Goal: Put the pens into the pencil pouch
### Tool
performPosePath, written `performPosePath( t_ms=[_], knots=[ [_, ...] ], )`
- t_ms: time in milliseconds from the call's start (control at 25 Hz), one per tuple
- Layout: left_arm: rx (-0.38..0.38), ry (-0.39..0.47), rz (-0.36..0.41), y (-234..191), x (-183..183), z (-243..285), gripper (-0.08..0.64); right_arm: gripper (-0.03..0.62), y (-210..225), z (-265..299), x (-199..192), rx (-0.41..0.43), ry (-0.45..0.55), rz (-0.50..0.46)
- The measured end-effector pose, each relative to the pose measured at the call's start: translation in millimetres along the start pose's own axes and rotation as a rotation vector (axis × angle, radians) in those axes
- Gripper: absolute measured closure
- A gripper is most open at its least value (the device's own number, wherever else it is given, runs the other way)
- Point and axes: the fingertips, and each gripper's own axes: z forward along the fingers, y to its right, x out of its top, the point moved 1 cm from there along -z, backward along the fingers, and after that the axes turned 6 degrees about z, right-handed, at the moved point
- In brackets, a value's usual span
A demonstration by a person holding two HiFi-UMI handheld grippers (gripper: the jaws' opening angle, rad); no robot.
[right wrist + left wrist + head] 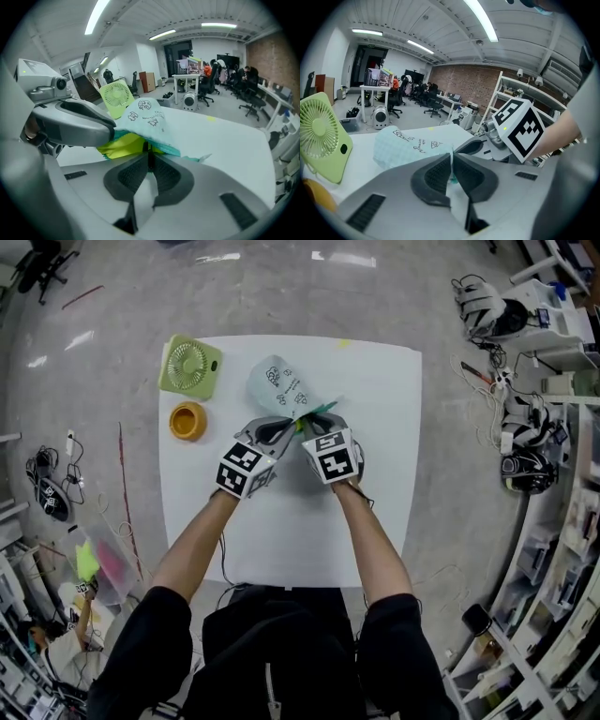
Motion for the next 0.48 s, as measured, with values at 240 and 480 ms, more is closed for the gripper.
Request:
performPosePath(
  t_ms=[240, 480],
  knots=[
    [-0.009, 0.006, -0.017, -5.5, 0.5, 0.5, 0.522, 0.545, 5.4, 3.5, 9.7, -0.011, 0.092, 0.020],
    [-0.009, 0.012, -0.022, -4.7, -0.4, 1.9, 0.522, 0.507, 6.9, 5.0, 6.0, -0.030, 0.113, 0.013]
  ],
)
